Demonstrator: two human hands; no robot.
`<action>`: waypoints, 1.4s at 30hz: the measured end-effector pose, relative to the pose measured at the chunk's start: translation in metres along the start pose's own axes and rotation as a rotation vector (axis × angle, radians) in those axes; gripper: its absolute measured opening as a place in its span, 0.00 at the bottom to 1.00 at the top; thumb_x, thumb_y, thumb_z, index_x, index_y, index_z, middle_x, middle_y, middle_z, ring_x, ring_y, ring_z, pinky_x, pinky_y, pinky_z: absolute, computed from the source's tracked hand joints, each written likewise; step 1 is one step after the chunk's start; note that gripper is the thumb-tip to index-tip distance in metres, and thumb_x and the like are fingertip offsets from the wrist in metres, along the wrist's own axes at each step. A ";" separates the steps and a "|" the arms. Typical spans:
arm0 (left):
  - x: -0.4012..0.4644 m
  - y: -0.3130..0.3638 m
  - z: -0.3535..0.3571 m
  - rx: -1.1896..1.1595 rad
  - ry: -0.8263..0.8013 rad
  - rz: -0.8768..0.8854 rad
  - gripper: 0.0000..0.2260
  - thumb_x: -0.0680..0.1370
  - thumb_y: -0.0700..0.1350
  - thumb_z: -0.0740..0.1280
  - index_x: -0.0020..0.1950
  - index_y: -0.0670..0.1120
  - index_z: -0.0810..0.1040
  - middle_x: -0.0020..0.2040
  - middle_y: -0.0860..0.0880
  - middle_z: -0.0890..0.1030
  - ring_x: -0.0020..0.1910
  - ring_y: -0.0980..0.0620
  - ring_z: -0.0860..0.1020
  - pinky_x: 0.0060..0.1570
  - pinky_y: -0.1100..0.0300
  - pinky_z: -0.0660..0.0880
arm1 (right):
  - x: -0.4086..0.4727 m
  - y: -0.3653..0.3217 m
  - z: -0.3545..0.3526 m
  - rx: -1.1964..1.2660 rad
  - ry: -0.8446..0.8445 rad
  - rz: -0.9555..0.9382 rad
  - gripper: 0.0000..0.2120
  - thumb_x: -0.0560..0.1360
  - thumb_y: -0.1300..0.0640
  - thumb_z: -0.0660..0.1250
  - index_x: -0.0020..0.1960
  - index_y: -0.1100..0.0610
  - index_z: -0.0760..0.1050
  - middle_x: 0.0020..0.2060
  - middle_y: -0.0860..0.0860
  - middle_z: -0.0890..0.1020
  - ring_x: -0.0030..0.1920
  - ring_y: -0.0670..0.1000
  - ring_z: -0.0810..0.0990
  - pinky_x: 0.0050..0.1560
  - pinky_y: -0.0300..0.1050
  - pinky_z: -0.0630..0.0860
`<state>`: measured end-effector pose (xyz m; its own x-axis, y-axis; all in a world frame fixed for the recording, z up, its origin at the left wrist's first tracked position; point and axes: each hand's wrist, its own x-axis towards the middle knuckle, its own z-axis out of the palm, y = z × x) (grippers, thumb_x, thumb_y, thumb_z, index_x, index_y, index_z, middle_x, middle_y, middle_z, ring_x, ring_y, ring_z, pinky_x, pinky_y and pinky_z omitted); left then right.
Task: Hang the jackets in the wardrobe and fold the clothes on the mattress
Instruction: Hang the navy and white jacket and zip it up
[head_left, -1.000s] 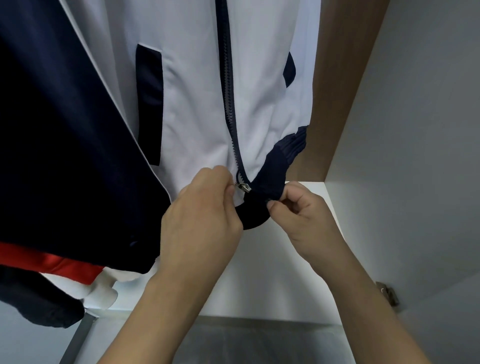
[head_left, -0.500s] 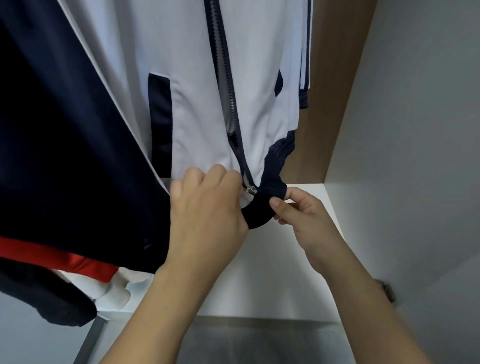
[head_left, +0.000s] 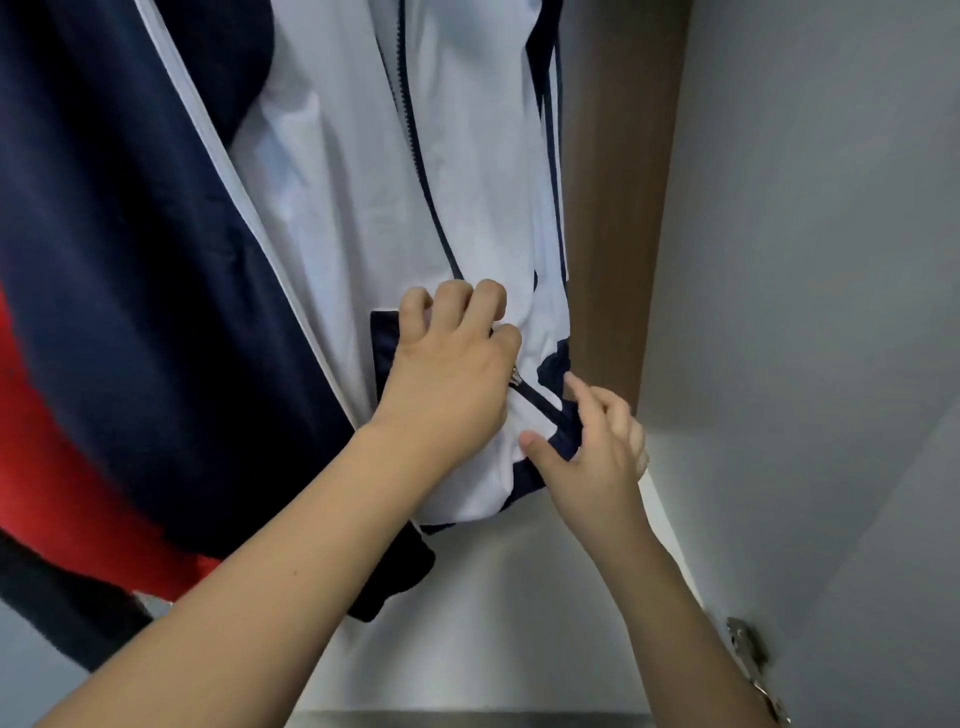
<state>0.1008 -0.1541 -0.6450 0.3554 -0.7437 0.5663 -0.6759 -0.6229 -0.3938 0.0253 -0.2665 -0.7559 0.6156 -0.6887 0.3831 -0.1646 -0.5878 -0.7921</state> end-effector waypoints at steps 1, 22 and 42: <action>0.006 -0.001 -0.003 0.013 -0.006 0.041 0.08 0.69 0.40 0.65 0.45 0.46 0.79 0.58 0.47 0.74 0.58 0.40 0.71 0.59 0.46 0.54 | 0.004 -0.003 -0.001 -0.042 0.011 -0.067 0.23 0.73 0.46 0.71 0.67 0.45 0.73 0.61 0.42 0.72 0.63 0.47 0.64 0.60 0.43 0.56; 0.078 -0.034 -0.060 0.342 0.057 0.110 0.21 0.67 0.38 0.47 0.47 0.46 0.78 0.61 0.46 0.69 0.65 0.41 0.67 0.69 0.37 0.49 | 0.097 -0.062 -0.036 -0.393 -0.486 -0.147 0.17 0.75 0.50 0.68 0.32 0.55 0.67 0.31 0.50 0.72 0.32 0.52 0.71 0.32 0.44 0.65; 0.120 -0.066 -0.108 0.462 0.279 0.207 0.18 0.65 0.35 0.47 0.38 0.48 0.74 0.56 0.47 0.76 0.57 0.43 0.75 0.68 0.40 0.57 | 0.161 -0.138 -0.056 -0.210 -0.415 -0.282 0.18 0.74 0.46 0.67 0.32 0.56 0.69 0.27 0.49 0.74 0.29 0.51 0.72 0.30 0.43 0.66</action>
<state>0.1186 -0.1762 -0.4732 0.0196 -0.8080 0.5889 -0.3390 -0.5595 -0.7563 0.1036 -0.3205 -0.5584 0.9037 -0.2914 0.3138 -0.0733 -0.8272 -0.5571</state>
